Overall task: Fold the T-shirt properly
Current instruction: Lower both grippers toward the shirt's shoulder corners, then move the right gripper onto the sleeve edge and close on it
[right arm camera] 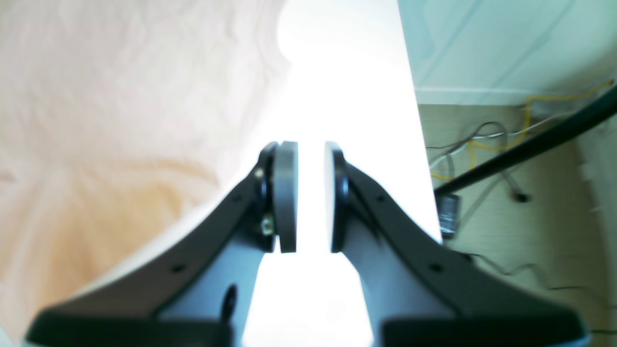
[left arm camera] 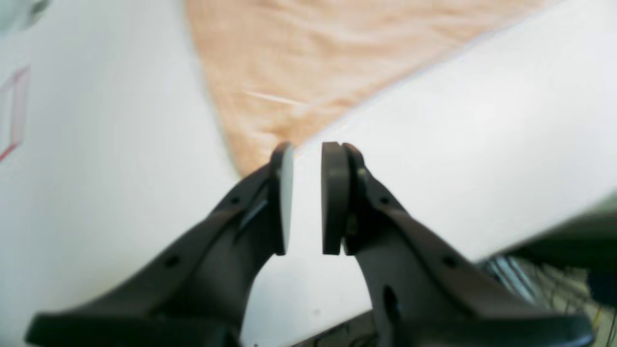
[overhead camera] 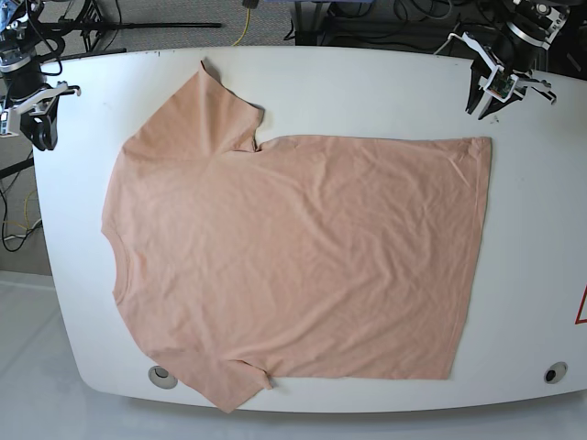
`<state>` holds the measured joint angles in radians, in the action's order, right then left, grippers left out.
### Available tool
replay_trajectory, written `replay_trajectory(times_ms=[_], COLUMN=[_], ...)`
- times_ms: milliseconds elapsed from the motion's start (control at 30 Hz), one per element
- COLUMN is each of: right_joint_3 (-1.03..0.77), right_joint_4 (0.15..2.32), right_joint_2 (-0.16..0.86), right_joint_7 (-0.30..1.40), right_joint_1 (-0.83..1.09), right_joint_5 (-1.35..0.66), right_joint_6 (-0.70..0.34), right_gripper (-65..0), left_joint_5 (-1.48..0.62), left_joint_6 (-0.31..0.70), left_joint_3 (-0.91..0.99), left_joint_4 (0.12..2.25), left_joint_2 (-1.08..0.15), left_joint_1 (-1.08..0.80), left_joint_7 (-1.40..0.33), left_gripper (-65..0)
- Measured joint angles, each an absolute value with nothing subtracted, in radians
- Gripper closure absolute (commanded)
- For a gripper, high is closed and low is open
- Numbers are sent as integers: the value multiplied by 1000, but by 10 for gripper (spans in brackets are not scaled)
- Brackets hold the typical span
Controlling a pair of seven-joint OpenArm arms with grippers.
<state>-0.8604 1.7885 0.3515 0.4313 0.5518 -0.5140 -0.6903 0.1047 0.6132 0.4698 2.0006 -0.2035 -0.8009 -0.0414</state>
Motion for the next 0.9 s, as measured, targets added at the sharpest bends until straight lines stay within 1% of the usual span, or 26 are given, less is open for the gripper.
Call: replay_trajectory(times_ms=[100, 333, 500, 600, 633, 833, 900], right_joint_3=[-859, -849, -831, -825, -817, -784, -767], right_joint_4=[1799, 1799, 1791, 1791, 1792, 1790, 1790], right_joint_2=[332, 269, 234, 223, 216, 205, 204], right_joint_7=[430, 423, 428, 426, 422, 449, 450], right_joint_1=[554, 550, 548, 540, 534, 516, 510], right_joint_5=[-496, -467, -467, -465, -428, -365, -353], right_joint_6=[-704, -695, -699, -701, -700, -694, -697], right_gripper=[-79, -80, -79, -89, -93, -160, -223], left_joint_5=[138, 149, 158, 162, 170, 176, 176], left_joint_6=[606, 596, 592, 591, 589, 572, 573], left_joint_3=[473, 469, 469, 469, 465, 459, 459], left_joint_4=[1986, 1959, 1943, 1937, 1933, 1932, 1932], left_joint_2=[-204, -212, -214, -218, -220, -220, -221], left_joint_1=[-786, -762, -754, -743, -738, -719, -720], left_joint_7=[-37, 32, 44, 47, 53, 57, 41], left_gripper=[-85, -94, -101, -104, -105, -107, -111])
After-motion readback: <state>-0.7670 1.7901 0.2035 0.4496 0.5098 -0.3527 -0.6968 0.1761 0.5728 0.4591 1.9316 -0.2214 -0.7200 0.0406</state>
